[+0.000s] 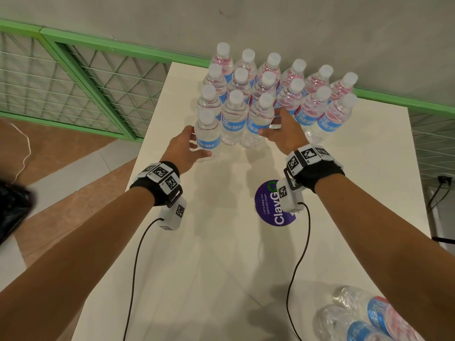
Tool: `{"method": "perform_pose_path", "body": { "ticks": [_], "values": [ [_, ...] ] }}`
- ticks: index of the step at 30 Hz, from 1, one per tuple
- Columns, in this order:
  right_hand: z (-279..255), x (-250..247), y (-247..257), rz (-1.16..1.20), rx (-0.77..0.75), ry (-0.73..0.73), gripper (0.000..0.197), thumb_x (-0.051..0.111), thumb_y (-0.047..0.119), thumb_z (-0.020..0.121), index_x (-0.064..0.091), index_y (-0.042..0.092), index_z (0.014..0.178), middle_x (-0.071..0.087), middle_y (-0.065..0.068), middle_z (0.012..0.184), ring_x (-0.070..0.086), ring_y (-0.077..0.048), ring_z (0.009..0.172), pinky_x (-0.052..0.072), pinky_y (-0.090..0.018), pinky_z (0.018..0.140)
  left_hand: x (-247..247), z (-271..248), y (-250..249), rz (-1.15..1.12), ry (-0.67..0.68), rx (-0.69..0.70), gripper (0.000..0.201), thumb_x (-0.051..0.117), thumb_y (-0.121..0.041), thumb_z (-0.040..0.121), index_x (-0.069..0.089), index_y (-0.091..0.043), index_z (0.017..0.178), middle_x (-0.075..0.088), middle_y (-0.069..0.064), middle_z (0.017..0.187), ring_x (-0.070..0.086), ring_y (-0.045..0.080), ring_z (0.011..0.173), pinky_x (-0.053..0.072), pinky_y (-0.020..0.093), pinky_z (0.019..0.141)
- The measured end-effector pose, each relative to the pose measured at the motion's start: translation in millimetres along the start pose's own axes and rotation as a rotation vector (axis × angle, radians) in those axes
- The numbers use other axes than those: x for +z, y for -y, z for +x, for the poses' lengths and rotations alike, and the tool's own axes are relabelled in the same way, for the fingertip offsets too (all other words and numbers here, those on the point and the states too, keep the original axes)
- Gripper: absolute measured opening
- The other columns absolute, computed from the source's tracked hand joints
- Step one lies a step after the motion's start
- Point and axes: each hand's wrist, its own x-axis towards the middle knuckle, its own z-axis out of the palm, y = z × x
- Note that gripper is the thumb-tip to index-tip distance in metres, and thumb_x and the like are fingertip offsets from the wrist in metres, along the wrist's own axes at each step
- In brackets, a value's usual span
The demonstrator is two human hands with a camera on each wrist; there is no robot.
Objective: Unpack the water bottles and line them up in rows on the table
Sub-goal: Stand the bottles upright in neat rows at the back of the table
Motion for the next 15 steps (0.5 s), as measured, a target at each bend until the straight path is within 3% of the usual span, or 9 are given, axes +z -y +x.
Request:
{"method": "perform_pose_path", "body": {
  "ticks": [5,8,11,15],
  "values": [
    [-7,-3,-1,0.047,0.087,0.049,0.073,0.073,0.027,0.08,0.033,0.013,0.14,0.048,-0.009,0.138,0.051,-0.025,0.121,0.044,-0.045,0.102,0,-3,5,0.033,0.04,-0.055,0.069,0.08,-0.025,0.072,0.039,-0.012,0.126,0.051,0.001,0.116,0.052,0.019,0.1,0.044,0.033,0.086],
    [-26,-11,-3,0.114,0.133,0.077,0.074,0.073,0.028,0.08,0.034,0.013,0.14,0.045,-0.012,0.139,0.049,-0.026,0.123,0.043,-0.046,0.103,4,-15,14,0.237,0.093,-0.093,0.051,0.077,-0.026,0.074,0.048,-0.009,0.111,0.052,0.007,0.113,0.053,0.024,0.1,0.043,0.035,0.088],
    [-67,-23,1,0.183,0.13,0.126,0.057,0.07,0.024,0.082,0.045,0.012,0.132,0.048,-0.011,0.132,0.053,-0.022,0.114,0.05,-0.038,0.095,16,-40,15,0.408,0.267,-0.091,0.025,0.071,-0.028,0.08,0.053,-0.015,0.093,0.058,0.006,0.107,0.054,0.023,0.096,0.043,0.034,0.085],
    [-145,-51,12,0.244,0.098,0.146,0.039,0.069,0.02,0.084,0.057,0.014,0.12,0.057,-0.005,0.121,0.06,-0.019,0.107,0.053,-0.035,0.09,48,-97,-4,0.413,0.568,0.091,0.016,0.064,-0.027,0.086,0.055,-0.016,0.094,0.055,-0.001,0.101,0.055,0.02,0.092,0.044,0.031,0.082]
  ]
}}
